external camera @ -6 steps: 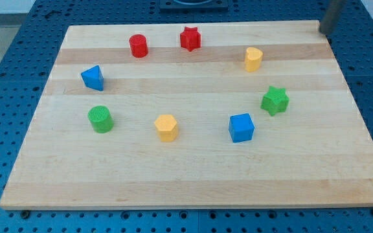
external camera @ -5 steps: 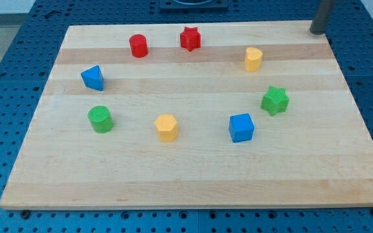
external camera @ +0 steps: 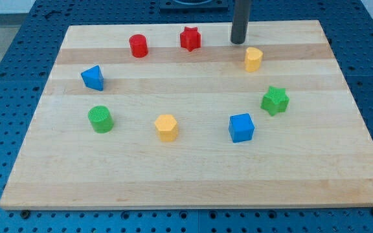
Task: Move red star along with red circle slightly left
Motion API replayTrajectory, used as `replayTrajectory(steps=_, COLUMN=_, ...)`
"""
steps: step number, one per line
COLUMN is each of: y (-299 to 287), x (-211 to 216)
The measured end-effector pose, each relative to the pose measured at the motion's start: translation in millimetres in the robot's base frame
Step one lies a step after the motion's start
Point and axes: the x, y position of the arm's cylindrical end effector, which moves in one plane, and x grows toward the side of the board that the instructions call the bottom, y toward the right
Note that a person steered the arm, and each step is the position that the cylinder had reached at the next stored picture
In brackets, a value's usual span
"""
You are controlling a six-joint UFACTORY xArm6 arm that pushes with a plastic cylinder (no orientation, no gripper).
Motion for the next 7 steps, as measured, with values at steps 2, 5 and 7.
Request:
replayTrajectory(steps=2, y=-6.6, x=-9.9)
replayTrajectory(steps=5, y=-113.4, x=8.9)
replayTrajectory(steps=7, y=-205.3, x=11.0)
